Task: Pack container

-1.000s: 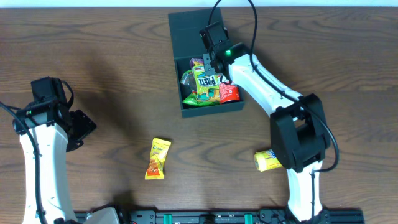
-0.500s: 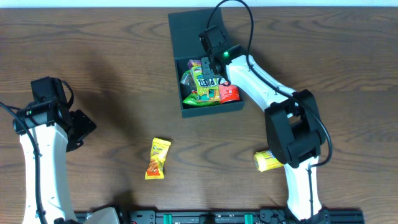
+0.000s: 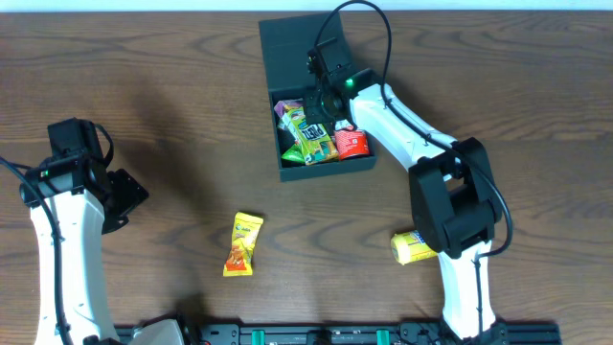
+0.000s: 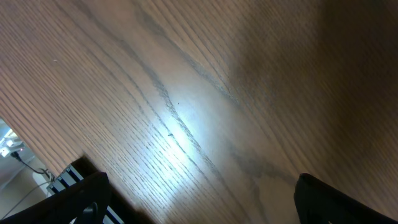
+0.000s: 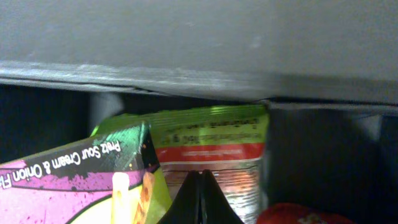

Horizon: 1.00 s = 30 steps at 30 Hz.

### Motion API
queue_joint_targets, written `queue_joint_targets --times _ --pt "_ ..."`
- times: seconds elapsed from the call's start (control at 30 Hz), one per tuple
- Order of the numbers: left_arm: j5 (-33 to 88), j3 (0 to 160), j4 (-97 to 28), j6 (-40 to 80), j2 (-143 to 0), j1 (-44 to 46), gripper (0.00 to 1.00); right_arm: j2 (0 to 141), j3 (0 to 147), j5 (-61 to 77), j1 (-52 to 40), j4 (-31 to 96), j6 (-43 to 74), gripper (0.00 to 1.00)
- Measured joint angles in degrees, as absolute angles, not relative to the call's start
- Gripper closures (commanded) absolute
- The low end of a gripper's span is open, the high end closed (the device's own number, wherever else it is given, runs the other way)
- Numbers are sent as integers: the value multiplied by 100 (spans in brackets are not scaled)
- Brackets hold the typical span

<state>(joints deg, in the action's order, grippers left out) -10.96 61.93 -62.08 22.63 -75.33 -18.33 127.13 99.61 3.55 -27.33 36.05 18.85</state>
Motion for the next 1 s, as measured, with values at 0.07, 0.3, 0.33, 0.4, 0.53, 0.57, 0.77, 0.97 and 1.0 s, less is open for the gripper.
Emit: queue_joint_targets --times 0.07,0.3,0.33,0.4,0.53,0.57,0.77,0.97,1.0 --pt "-1096 6193 -6211 2263 -7533 -1833 5 12713 9961 484 -2722 3616 1905 99" --pt "-1096 6193 -6208 2263 -7533 -1833 5 12713 9961 792 -2692 3618 2040 99" --pt "-1096 6193 -6208 2263 -7533 -1833 5 12713 9961 840 -2692 3618 2060 99" --pt "-1096 6193 -6208 2263 -7533 -1833 5 12713 9961 937 -2692 3623 2115 99" --pt "-1096 6193 -6208 2263 -7533 -1833 5 12713 9961 1116 -2692 3640 2250 99" --pt "-1096 6193 -6208 2263 -7533 -1833 5 12711 9961 1157 -2692 3640 2283 99" --pt "-1096 6193 -6211 2263 -7533 -1833 5 12621 9961 1345 -2692 3835 2414 99" --pt "-1096 6193 -6211 2263 -7533 -1833 5 12549 9968 1500 -2698 4399 2523 99" --pt "-1096 6193 -6208 2263 -7533 -1833 5 12549 9968 1509 -2703 4449 2526 99"
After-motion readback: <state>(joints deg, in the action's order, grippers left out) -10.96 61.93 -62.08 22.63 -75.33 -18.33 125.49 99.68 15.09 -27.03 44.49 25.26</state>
